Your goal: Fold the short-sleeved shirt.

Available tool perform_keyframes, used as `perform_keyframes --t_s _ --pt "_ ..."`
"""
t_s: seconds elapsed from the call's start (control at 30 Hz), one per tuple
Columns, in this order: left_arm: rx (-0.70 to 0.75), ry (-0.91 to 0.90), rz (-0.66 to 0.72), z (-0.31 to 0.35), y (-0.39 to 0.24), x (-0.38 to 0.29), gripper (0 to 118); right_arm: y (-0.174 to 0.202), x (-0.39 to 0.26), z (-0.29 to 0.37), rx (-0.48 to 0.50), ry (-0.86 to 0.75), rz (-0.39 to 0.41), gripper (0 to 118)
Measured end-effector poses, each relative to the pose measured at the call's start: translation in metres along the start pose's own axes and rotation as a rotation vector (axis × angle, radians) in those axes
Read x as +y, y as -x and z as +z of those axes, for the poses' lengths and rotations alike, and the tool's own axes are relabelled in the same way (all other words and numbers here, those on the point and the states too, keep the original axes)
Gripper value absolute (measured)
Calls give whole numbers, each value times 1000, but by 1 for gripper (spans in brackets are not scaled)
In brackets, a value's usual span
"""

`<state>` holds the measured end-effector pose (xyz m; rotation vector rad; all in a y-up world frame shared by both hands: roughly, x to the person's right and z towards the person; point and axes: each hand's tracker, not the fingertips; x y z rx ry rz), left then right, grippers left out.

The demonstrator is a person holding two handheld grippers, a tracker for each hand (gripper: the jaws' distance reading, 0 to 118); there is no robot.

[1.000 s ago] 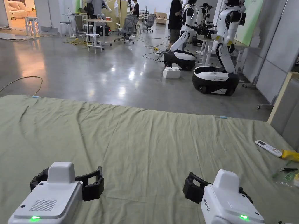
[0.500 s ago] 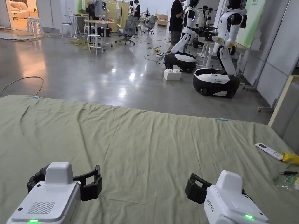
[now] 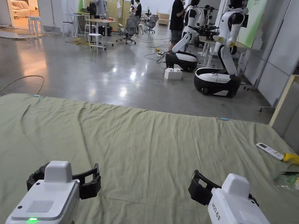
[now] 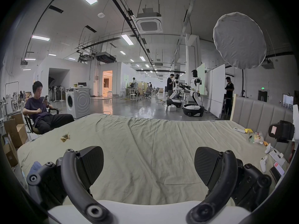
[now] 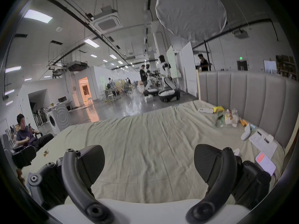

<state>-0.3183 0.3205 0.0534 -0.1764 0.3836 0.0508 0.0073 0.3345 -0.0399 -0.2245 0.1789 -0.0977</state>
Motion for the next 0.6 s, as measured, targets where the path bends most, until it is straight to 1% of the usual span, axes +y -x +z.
perform_keyframes --t_s 0.07,0.13,0.2,0.33,0.4,0.47,0.6 --pt "0 -10 -11 -1 -1 -1 112 5 0 0 -36 -20 59 112" --pt "-1 -17 -15 -1 -1 -1 112 9 0 -3 -60 5 87 112" --pt "-3 -25 -17 -1 -1 -1 112 8 0 -6 -46 2 85 112" --pt "-8 -33 -34 0 -2 -2 112 2 -2 -8 -3 3 15 112" --pt "-6 -35 -35 0 -2 -2 112 2 -2 -8 -7 4 26 112" --pt "-6 -41 -29 -1 -1 -2 113 4 -4 -6 -17 -18 71 112" --pt "-11 -47 -30 0 0 -2 112 10 -7 -4 -39 -35 134 112"
